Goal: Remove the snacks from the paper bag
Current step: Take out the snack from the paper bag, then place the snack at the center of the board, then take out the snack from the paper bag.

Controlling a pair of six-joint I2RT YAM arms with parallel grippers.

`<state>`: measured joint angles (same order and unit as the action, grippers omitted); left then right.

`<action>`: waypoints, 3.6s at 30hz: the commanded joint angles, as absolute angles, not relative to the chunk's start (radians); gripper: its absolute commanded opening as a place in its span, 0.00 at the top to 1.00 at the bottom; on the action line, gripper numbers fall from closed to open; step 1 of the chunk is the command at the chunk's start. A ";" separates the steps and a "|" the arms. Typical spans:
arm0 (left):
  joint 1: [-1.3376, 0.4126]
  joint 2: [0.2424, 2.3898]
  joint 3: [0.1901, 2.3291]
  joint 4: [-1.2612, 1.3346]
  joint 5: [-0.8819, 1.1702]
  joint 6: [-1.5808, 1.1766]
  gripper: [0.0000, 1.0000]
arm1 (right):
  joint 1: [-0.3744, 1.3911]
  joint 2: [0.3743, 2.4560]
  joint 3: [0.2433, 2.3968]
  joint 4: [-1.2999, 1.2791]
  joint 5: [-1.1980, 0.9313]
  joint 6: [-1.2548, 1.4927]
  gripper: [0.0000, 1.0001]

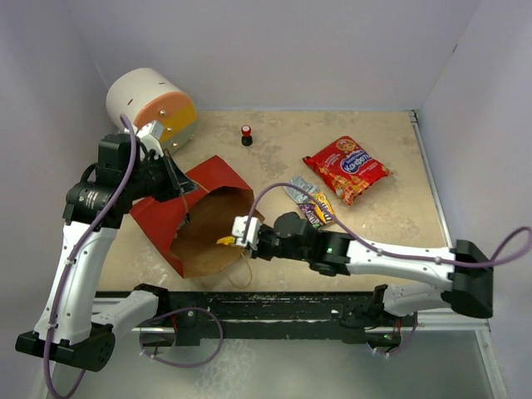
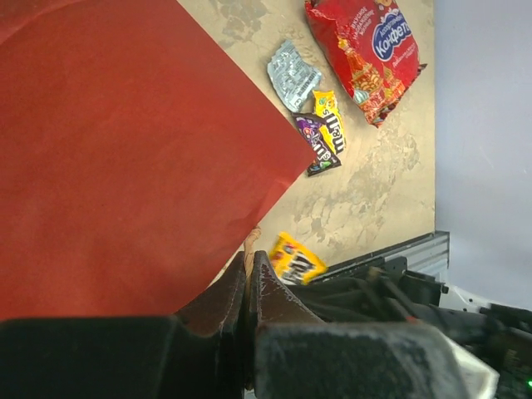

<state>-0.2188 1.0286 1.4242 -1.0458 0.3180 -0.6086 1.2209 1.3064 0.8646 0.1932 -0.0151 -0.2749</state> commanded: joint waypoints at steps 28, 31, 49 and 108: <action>-0.221 0.921 1.384 -1.000 0.277 -0.666 1.00 | 0.586 1.327 1.061 -0.392 0.162 0.104 1.00; -0.221 0.922 1.379 -0.984 0.282 -0.666 1.00 | 0.572 1.380 1.064 -0.341 0.164 0.127 1.00; -0.221 0.956 1.379 -0.960 0.305 -0.666 1.00 | 0.557 1.503 0.972 -0.199 0.269 0.115 1.00; -0.221 0.987 1.474 -1.187 0.324 -0.687 1.00 | 1.139 1.925 1.102 0.942 -0.428 -0.641 0.31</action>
<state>-0.2188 0.9913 1.4109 -1.1820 0.3061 -0.6804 1.1271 1.8843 1.0031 0.8154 -0.4576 -0.5983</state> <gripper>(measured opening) 0.011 0.686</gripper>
